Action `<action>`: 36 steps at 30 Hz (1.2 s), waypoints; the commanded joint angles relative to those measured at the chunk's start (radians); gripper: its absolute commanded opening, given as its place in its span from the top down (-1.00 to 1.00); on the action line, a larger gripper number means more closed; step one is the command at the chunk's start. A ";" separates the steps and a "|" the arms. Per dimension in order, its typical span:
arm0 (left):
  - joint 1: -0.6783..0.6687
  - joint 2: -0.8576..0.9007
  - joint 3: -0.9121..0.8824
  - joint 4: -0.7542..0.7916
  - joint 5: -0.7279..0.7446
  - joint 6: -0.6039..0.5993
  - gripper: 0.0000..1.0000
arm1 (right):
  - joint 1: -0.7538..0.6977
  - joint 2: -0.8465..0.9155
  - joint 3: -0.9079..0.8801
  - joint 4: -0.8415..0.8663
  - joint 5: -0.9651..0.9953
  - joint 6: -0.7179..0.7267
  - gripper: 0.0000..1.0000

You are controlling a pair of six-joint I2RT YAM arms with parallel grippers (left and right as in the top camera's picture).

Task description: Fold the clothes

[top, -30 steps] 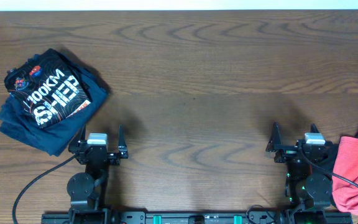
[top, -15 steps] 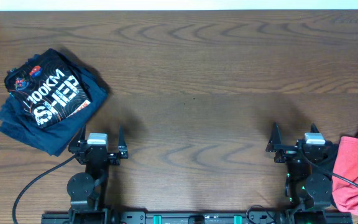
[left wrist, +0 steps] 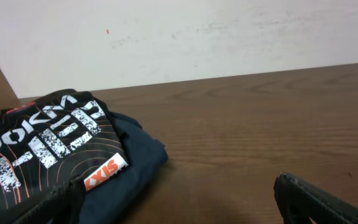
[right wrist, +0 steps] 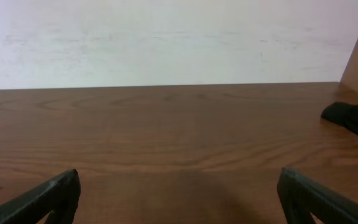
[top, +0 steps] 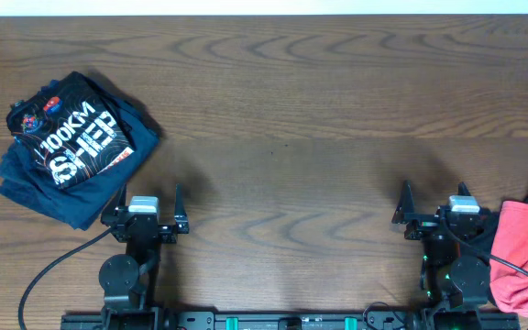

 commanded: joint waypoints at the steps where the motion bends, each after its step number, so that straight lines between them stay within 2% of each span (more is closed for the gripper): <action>1: -0.006 -0.006 -0.017 -0.032 0.006 -0.013 -0.96 | 0.006 -0.006 -0.001 -0.004 -0.005 -0.018 -0.98; 32: -0.006 -0.004 -0.017 -0.035 0.006 -0.013 -0.96 | 0.006 -0.006 -0.001 -0.004 -0.005 -0.019 -0.98; 36: -0.006 0.002 -0.017 -0.035 0.006 -0.104 -0.96 | 0.006 -0.006 -0.001 -0.008 -0.042 -0.018 -0.98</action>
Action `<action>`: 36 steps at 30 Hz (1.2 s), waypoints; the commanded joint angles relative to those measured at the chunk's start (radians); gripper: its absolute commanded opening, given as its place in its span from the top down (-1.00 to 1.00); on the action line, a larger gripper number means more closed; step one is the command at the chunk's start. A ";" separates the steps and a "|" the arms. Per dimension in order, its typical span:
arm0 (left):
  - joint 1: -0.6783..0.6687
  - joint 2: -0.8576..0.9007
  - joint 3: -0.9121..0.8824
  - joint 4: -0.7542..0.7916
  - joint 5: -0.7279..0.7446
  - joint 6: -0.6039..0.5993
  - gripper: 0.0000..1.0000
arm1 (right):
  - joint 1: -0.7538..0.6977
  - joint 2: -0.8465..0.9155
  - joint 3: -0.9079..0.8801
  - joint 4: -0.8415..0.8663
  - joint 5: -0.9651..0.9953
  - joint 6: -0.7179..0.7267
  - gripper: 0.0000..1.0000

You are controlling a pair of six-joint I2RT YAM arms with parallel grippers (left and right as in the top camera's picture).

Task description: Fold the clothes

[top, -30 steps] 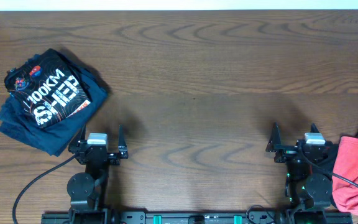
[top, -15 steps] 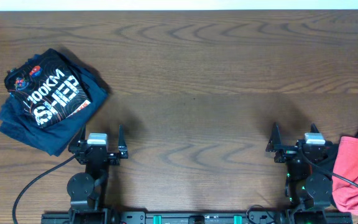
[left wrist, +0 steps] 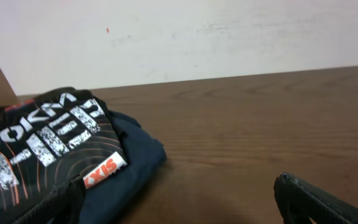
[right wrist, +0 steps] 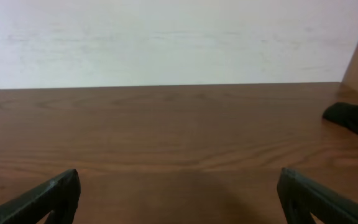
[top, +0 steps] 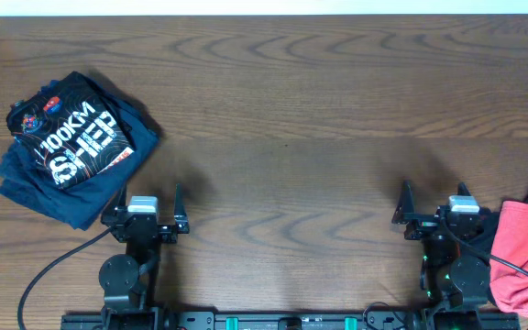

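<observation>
A folded dark navy shirt with a white and orange print (top: 67, 147) lies at the table's left, also in the left wrist view (left wrist: 55, 149). A crumpled red garment (top: 525, 257) sits at the right edge, near the front. My left gripper (top: 145, 203) rests open at the front left, just right of the shirt's near corner. My right gripper (top: 436, 203) rests open at the front right, left of the red garment. Both hold nothing, with wide gaps between the fingers (left wrist: 316, 199) (right wrist: 48, 196).
A dark garment pokes in at the far right edge, seen as a dark patch (right wrist: 353, 118) in the right wrist view. More dark cloth lies above the red one. A pale wall (right wrist: 166, 37) stands behind the brown wooden table (top: 282, 119).
The left wrist view has shifted very slightly, so the folded shirt sits a little lower and further left in it. Nothing else has changed.
</observation>
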 commanded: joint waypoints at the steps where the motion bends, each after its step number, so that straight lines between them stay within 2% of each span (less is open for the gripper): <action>1: -0.006 0.004 -0.017 -0.034 0.006 -0.117 -0.96 | 0.006 -0.005 -0.001 -0.010 -0.031 -0.018 -0.98; 6: -0.006 0.029 -0.003 -0.049 0.024 -0.279 -0.96 | 0.006 -0.001 0.003 -0.014 -0.039 0.068 -0.99; 11: -0.006 0.089 0.079 -0.116 0.094 -0.297 -0.96 | 0.006 0.021 0.069 -0.115 0.017 0.080 -0.98; 16: -0.006 0.214 0.233 -0.248 0.129 -0.298 -0.96 | 0.006 0.124 0.201 -0.270 0.093 0.106 -0.98; 20: -0.006 0.353 0.380 -0.383 0.165 -0.304 -0.96 | 0.005 0.282 0.344 -0.415 0.129 0.184 -0.98; 25: -0.006 0.552 0.563 -0.578 0.183 -0.304 -0.96 | -0.043 0.580 0.536 -0.597 0.117 0.309 -0.98; 29: -0.006 0.676 0.663 -0.717 0.183 -0.304 -0.96 | -0.098 0.794 0.655 -0.694 0.054 0.303 -0.99; 34: -0.006 0.780 0.699 -0.766 0.183 -0.304 -0.96 | -0.132 0.999 0.729 -0.716 0.026 0.287 -0.99; 36: -0.006 0.805 0.699 -0.773 0.183 -0.305 -0.96 | -0.151 1.066 0.726 -0.746 0.111 0.375 -0.99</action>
